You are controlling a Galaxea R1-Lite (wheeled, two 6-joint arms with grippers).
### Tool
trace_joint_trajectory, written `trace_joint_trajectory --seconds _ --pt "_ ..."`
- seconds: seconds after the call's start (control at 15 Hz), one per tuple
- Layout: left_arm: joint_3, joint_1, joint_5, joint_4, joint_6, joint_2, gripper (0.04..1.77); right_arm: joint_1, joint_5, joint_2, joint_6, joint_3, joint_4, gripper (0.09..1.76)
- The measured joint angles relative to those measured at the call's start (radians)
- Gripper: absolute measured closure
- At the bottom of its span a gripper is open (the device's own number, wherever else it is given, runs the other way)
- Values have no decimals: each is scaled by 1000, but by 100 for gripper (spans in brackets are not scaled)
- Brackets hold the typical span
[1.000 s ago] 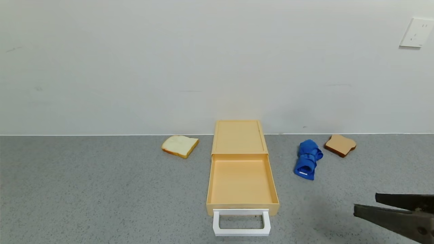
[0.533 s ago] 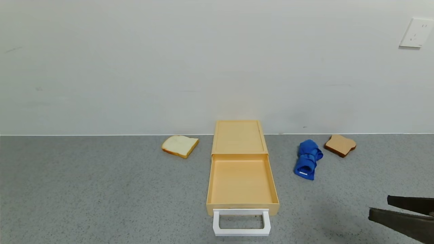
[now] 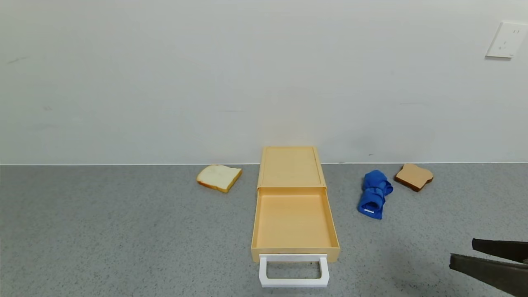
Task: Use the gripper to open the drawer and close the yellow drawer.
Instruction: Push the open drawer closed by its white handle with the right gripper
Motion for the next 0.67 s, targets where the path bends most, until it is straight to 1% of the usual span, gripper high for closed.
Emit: trace_joint_trajectory --seconds 0.13,0.4,0.53,0.67 --pt "0 0 0 0 0 0 9 0 0 1 0 -1 0 14" --pt "0 0 0 0 0 0 9 -3 -3 45 3 -43 -44 14" --pt "0 0 0 0 0 0 9 -6 -17 109 3 -93 -36 14" --pt "0 0 0 0 0 0 9 -4 -53 193 7 -157 4 14"
